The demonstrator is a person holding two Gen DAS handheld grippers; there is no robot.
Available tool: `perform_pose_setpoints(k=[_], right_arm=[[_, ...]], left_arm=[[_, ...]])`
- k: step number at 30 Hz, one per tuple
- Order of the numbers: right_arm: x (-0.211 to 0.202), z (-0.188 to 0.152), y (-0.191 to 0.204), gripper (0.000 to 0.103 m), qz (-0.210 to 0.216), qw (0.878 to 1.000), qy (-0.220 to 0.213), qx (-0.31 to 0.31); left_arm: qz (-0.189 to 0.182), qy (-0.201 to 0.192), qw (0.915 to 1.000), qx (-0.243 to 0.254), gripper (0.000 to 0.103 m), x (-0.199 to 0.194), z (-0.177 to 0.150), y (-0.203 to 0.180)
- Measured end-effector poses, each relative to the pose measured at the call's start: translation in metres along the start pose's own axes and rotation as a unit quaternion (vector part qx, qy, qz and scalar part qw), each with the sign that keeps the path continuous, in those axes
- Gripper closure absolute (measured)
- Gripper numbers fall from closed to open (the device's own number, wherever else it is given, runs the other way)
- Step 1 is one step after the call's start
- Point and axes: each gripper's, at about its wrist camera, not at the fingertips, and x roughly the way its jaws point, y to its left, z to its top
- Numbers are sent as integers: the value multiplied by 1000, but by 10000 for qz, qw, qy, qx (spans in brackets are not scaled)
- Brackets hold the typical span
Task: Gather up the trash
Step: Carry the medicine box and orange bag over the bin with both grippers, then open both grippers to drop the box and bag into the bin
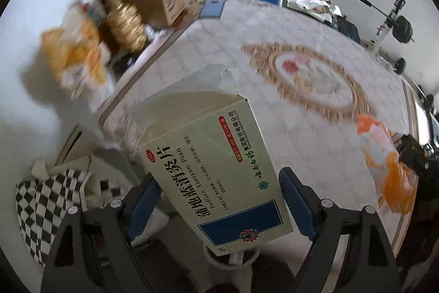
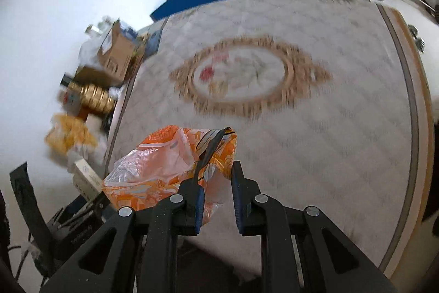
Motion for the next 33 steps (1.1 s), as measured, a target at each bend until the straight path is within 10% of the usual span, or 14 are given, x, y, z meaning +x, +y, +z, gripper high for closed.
perform_pose_setpoints(k=[7,14,23,28,31,33], right_arm=[[26,-166,4,84,-412,9949,921,12],[129,-285,-50,84,-1076,9767,1828,324],[311,-347,-133,84,-1675,9690,1759,452],[391,-354,-161,83,-1686,9669,1834,551],[422,-361,-174,74,-1319,9670,2058,720],[426,-364,-175,41,-1177,9675,2120,716]], left_arm=[[-255,868,9959,5,19,23,-115,46],[-688,2046,9760,-301,19,142,-208,66],[-1670,3185,9298,-779,18,366,-295,62],[-1816,3411,9179,-902,7,438,-313,58],[-1737,3390,9189,-1030,5,444,-322,64],[-1612,3352,9220,-1073,5,438,-326,72]])
